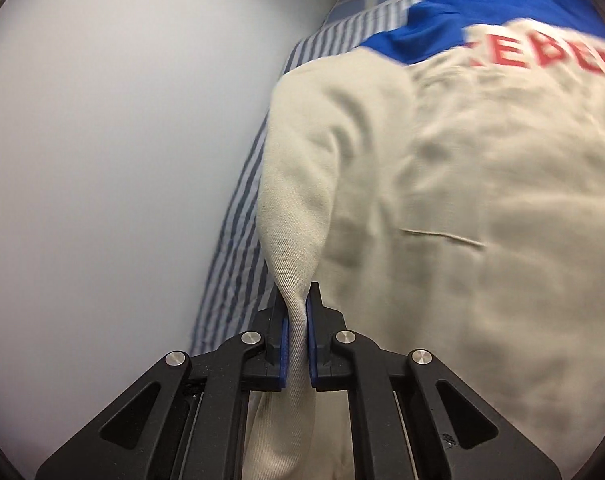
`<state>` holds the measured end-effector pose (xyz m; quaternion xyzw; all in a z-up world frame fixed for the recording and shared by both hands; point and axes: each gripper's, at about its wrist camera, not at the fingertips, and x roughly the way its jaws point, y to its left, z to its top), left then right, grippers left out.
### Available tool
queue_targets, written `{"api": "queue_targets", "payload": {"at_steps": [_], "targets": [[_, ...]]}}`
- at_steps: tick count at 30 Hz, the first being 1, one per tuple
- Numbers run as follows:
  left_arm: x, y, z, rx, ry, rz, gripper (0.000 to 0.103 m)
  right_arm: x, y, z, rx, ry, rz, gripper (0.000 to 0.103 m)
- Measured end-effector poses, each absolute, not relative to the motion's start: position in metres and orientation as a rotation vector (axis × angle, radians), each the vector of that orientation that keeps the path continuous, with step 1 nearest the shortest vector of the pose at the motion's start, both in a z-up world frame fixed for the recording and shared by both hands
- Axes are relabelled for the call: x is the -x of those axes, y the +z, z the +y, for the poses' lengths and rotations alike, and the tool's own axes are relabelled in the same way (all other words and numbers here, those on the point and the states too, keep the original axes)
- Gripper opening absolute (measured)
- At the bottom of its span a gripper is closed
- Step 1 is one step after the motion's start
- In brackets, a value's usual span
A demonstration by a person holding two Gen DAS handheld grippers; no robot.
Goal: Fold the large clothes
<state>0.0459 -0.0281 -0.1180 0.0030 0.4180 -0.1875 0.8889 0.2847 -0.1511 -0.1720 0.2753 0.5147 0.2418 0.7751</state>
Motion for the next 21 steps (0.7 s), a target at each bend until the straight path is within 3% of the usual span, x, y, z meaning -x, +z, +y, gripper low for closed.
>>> {"api": "queue_targets", "payload": {"at_steps": [10,17,21], "targets": [[-0.035,-0.129,-0.080,-0.072,-0.511,0.931,0.012,-0.248,-0.217,-0.234,-0.775,0.403,1.095,0.006],[-0.017,-0.115,-0.068,-0.013,-0.607,0.945,0.012,-0.251,-0.234,-0.240,-0.657,0.299,1.157,0.006],[-0.016,-0.102,-0.030,0.050,-0.564,0.923,0.012,-0.249,-0.215,-0.227,-0.500,0.315,1.164,0.015]]}}
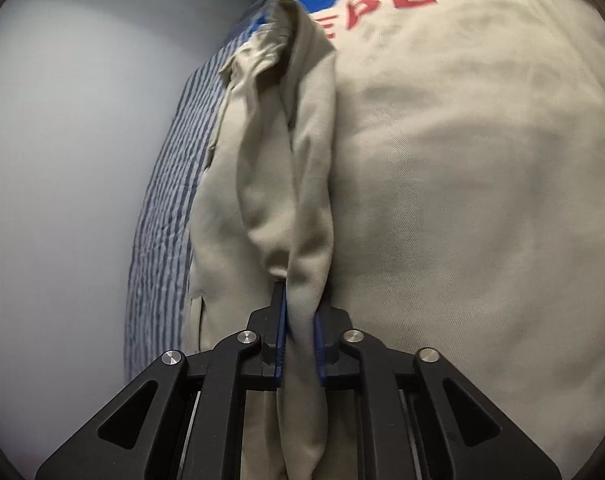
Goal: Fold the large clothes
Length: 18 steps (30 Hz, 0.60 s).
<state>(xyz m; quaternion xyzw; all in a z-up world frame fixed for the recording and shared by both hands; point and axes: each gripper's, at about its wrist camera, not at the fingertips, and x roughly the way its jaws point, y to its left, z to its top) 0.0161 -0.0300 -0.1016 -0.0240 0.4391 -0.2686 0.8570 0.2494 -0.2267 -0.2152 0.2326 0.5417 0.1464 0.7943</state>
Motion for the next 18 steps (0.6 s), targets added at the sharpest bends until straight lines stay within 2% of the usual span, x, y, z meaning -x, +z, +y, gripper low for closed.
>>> {"api": "queue_targets", "payload": {"at_steps": [4,9,13,18], "targets": [[-0.037,-0.104,-0.008,0.114,-0.485,0.945,0.012,-0.238,-0.186,-0.233,-0.379,0.334,1.083,0.035],[-0.055,-0.120,-0.029,0.120,-0.510,0.992,0.012,-0.271,-0.163,-0.243,-0.372,0.346,1.009,0.038],[-0.060,-0.137,-0.061,0.053,-0.562,1.024,0.012,-0.303,-0.155,-0.252,-0.388,0.355,0.998,0.051],[-0.062,-0.161,-0.083,-0.021,-0.599,1.081,0.012,-0.351,-0.162,-0.255,-0.395,0.317,1.011,0.051]]}}
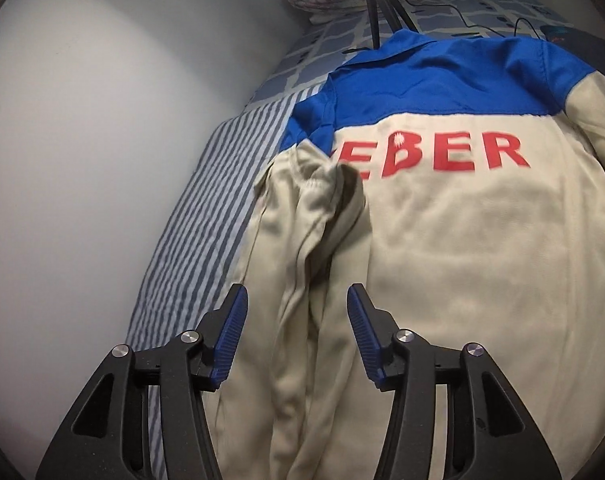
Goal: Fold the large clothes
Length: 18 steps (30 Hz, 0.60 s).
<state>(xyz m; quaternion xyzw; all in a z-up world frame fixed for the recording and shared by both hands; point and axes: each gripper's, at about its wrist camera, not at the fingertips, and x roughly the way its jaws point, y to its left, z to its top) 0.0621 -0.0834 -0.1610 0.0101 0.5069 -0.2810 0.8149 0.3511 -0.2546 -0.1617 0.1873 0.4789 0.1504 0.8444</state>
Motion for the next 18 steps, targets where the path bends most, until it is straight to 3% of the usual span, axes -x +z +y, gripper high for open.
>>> {"api": "queue_targets", "payload": {"at_steps": [10,12,13,18], "targets": [[-0.061,-0.189,-0.088,-0.082,-0.621,1.150,0.012,-0.421,-0.193,-0.271,-0.483,0.326,1.058,0.051],[-0.061,-0.193,-0.088,-0.086,-0.627,1.163,0.012,-0.426,-0.199,-0.267,-0.393,0.346,1.089,0.021],[-0.061,-0.194,-0.089,-0.086,-0.628,1.166,0.012,-0.427,-0.202,-0.265,-0.328,0.331,1.101,0.014],[-0.062,-0.199,-0.091,-0.087,-0.632,1.177,0.012,-0.428,-0.215,-0.261,-0.169,0.293,1.116,0.013]]}}
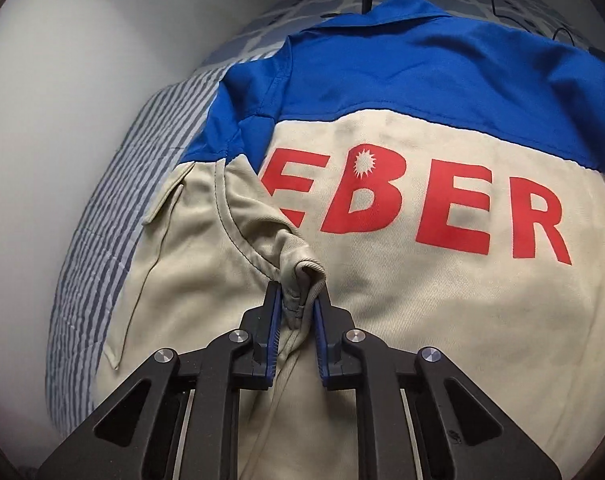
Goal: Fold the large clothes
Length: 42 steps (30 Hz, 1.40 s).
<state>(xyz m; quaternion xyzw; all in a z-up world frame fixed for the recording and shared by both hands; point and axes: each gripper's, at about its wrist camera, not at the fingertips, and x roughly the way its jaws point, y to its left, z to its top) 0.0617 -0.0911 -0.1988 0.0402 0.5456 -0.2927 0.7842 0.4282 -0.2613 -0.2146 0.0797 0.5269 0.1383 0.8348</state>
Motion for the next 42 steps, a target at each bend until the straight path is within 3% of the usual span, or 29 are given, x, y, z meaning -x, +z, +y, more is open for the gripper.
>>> {"api": "queue_targets", "payload": {"at_steps": [4,12,19,23,28,34,36,37,38,39,40,41,42], "targets": [[-0.060,-0.191,-0.088,-0.067,-0.633,1.165,0.012,-0.410,-0.190,-0.254,-0.101,0.263,1.051,0.022],[-0.064,-0.157,-0.043,0.089,-0.559,1.044,0.012,-0.311,-0.144,-0.250,-0.149,0.483,0.963,0.022],[-0.059,-0.166,-0.047,0.109,-0.602,1.067,0.012,-0.253,-0.180,-0.228,-0.172,0.555,1.055,0.022],[-0.042,-0.188,-0.071,-0.018,-0.620,1.096,0.012,-0.244,-0.214,-0.229,-0.151,0.476,1.113,0.021],[-0.034,-0.189,-0.079,-0.107,-0.604,1.058,0.012,-0.245,-0.209,-0.226,-0.144,0.433,1.110,0.021],[-0.032,-0.145,-0.070,-0.119,-0.541,0.933,0.012,-0.208,-0.161,-0.230,-0.110,0.421,0.997,0.021],[-0.037,-0.123,-0.068,-0.075,-0.534,0.887,0.012,-0.189,-0.143,-0.246,-0.156,0.427,0.929,0.038],[-0.042,-0.115,-0.068,-0.054,-0.536,0.871,0.012,-0.178,-0.133,-0.256,-0.173,0.421,0.893,0.057],[-0.044,-0.106,-0.068,-0.039,-0.543,0.856,0.022,-0.167,-0.125,-0.265,-0.180,0.410,0.868,0.064],[-0.046,-0.097,-0.071,-0.030,-0.551,0.843,0.034,-0.156,-0.116,-0.277,-0.187,0.392,0.851,0.064],[-0.047,-0.087,-0.072,-0.022,-0.557,0.826,0.063,-0.147,-0.108,-0.287,-0.197,0.376,0.842,0.064],[-0.049,-0.079,-0.074,-0.011,-0.564,0.807,0.072,-0.140,-0.103,-0.294,-0.208,0.364,0.833,0.065],[-0.051,-0.071,-0.077,-0.006,-0.580,0.789,0.072,-0.127,-0.095,-0.308,-0.228,0.340,0.817,0.064]]}}
